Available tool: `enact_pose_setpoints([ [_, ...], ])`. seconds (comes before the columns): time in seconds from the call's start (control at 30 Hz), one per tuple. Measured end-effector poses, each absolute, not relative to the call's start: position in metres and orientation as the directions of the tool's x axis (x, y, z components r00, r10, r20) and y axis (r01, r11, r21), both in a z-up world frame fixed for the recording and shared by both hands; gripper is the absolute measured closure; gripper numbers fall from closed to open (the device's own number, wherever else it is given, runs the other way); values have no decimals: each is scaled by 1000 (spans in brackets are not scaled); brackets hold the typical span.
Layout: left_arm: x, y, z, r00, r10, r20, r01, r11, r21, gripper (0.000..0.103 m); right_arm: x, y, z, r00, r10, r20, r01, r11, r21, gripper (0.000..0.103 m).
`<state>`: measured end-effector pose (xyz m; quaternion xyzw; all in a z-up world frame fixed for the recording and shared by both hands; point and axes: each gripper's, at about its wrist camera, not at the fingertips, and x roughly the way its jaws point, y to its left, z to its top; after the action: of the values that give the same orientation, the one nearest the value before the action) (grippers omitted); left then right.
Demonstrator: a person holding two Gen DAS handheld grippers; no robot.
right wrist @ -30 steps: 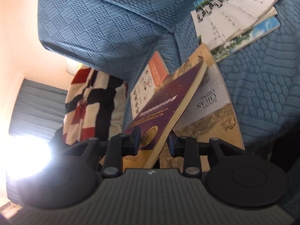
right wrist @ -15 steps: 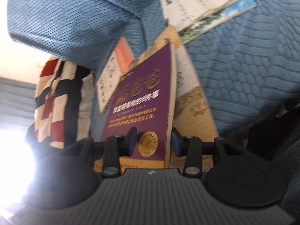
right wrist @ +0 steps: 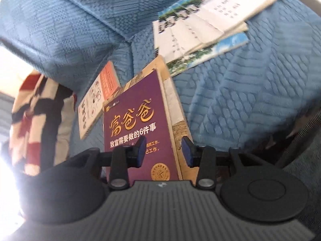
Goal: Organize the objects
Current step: 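Lay the purple book flat on the gold book and open the left tool, then raise the open left tool above the stacked books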
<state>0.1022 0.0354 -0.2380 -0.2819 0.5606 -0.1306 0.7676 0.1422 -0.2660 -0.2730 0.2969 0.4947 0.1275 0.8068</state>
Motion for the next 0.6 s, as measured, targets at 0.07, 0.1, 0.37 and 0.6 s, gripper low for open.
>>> enact_pose_setpoints([
  [0.07,103,31,-236,344,-499,-795,-100,823,-560,67,144,-258,-271,484,477,-734,40,826,563,61],
  [0.1,104,29,-236,346,-488,-801,-96,831,-548,70,144,-254,-270,486,463,-741,18,843,538,61],
  [0.37,104,25,-240,349,-437,-829,-97,863,-496,85,149,-237,-277,520,421,-743,-58,886,461,66],
  [0.6,103,15,-237,352,-400,-847,-79,889,-452,85,151,-236,-279,529,428,-733,-78,885,460,67],
])
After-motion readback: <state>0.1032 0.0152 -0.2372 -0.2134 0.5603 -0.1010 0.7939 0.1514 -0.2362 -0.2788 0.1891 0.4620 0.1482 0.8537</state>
